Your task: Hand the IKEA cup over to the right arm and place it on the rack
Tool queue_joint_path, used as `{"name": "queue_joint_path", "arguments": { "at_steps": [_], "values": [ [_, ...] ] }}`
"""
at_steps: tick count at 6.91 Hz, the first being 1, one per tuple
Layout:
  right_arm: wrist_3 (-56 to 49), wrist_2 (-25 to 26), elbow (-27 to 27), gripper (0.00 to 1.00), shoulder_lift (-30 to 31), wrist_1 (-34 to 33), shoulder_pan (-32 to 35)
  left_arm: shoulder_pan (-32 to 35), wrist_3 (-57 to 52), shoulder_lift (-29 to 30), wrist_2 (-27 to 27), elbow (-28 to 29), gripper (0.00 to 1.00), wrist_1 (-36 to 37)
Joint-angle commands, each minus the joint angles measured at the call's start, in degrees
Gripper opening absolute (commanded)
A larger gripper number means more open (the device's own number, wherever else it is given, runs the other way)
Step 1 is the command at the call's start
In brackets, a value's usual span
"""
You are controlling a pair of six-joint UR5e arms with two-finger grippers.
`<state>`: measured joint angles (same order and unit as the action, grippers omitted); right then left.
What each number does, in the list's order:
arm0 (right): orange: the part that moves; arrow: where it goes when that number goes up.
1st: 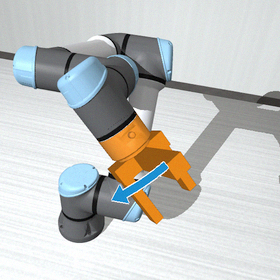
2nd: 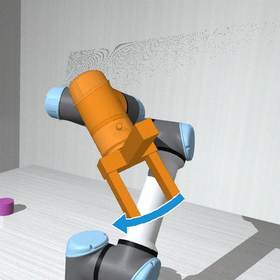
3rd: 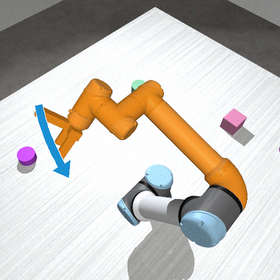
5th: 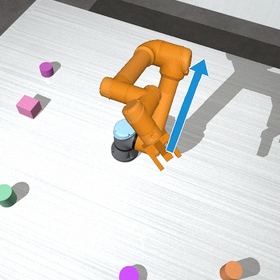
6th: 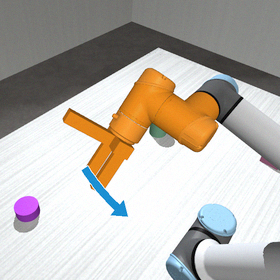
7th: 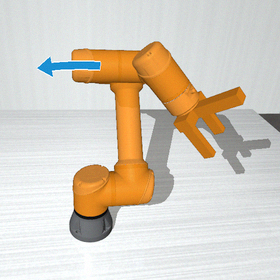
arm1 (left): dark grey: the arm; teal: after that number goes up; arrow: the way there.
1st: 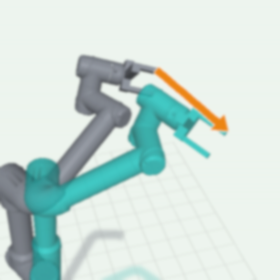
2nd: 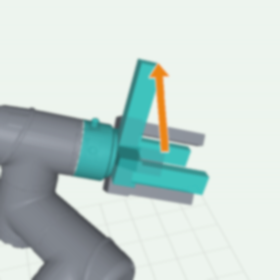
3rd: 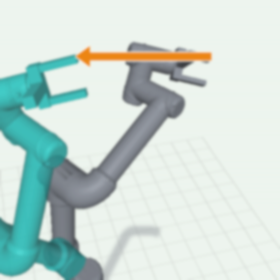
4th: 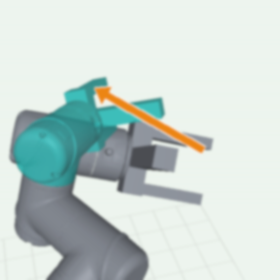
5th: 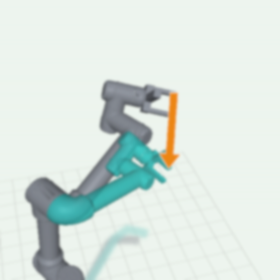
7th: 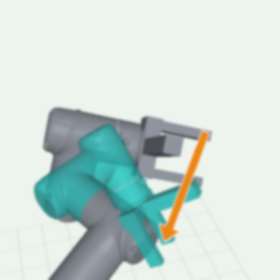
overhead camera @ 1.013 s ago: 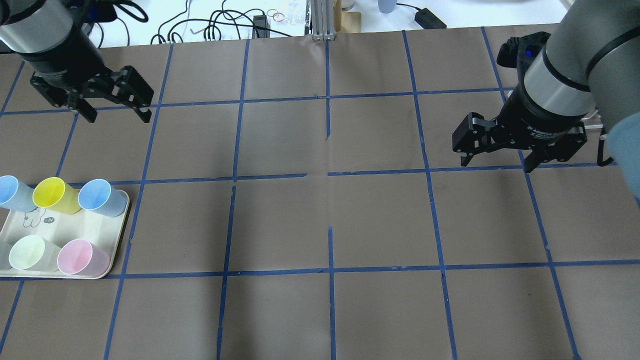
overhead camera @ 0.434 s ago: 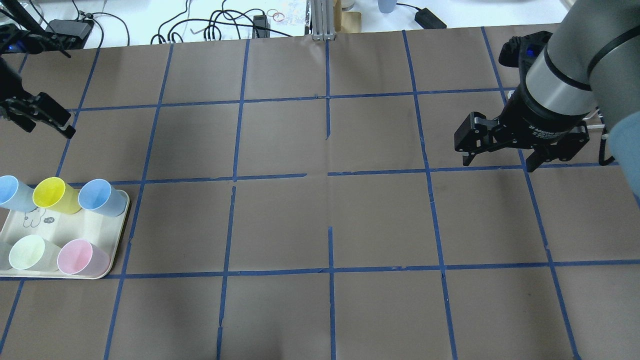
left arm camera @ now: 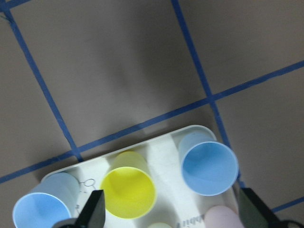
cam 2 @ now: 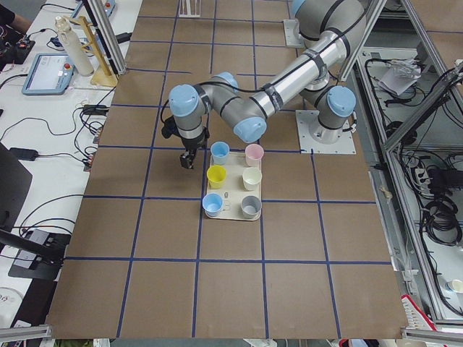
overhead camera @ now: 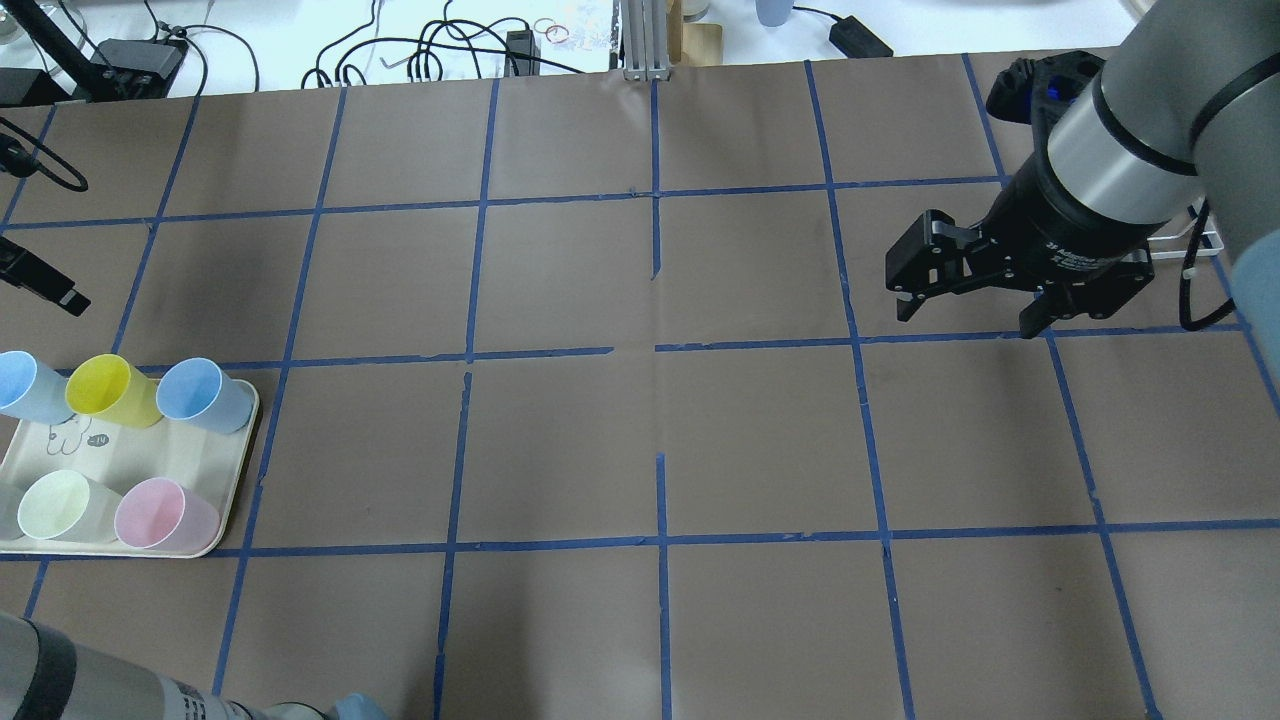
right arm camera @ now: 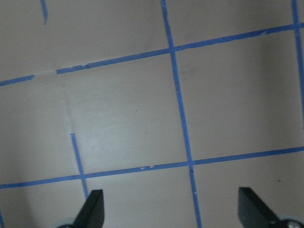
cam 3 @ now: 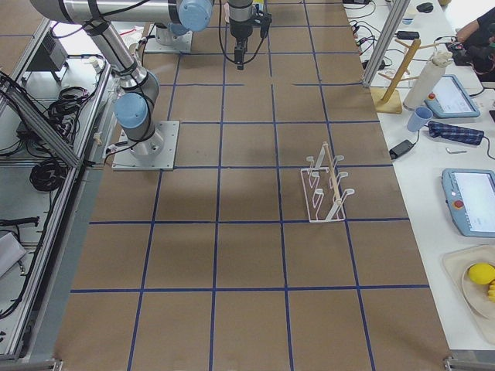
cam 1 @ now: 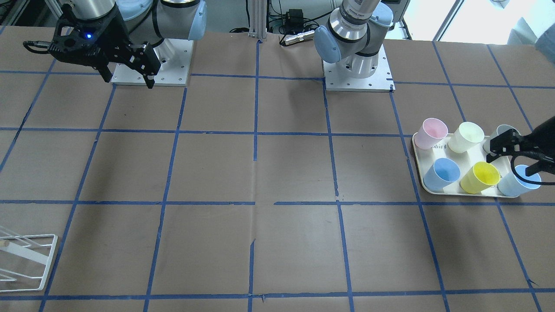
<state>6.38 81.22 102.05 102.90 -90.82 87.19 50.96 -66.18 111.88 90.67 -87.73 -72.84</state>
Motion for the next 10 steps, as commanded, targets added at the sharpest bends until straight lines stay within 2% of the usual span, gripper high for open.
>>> {"name": "queue_joint_path", "arguments": {
  "at_steps": [1, 2, 5, 6, 8, 10],
  "values": [
    [-0.1, -14.6, -0.1, 1.00, 0.4, 0.5, 0.0, -3.2, -3.2, 4.5, 0.1, -0.2, 1.00, 1.5],
    [0.0, -21.7, 0.2, 1.00, 0.2, 1.2, -0.3, -3.1, -3.3, 4.8, 0.6, -0.3, 1.00, 0.6],
    [-0.1, -36.7, 0.6, 1.00, -0.2, 2.8, -0.7, -2.4, -4.7, 4.8, 0.6, -3.3, 1.00, 1.1],
    [-0.8, -43.4, 0.8, 1.00, -0.3, 5.5, -1.5, -2.6, -7.4, 4.4, 0.7, -5.3, 1.00, 2.5],
    [-8.2, -49.6, 1.3, 1.00, -0.2, 10.8, -6.7, -3.0, -8.4, 4.5, 0.8, -6.0, 1.00, 5.3],
    [-17.6, -60.2, 4.3, 1.00, -0.2, 16.8, -7.1, -3.1, -8.0, 4.7, 0.8, -6.0, 1.00, 5.5]
  ]
}}
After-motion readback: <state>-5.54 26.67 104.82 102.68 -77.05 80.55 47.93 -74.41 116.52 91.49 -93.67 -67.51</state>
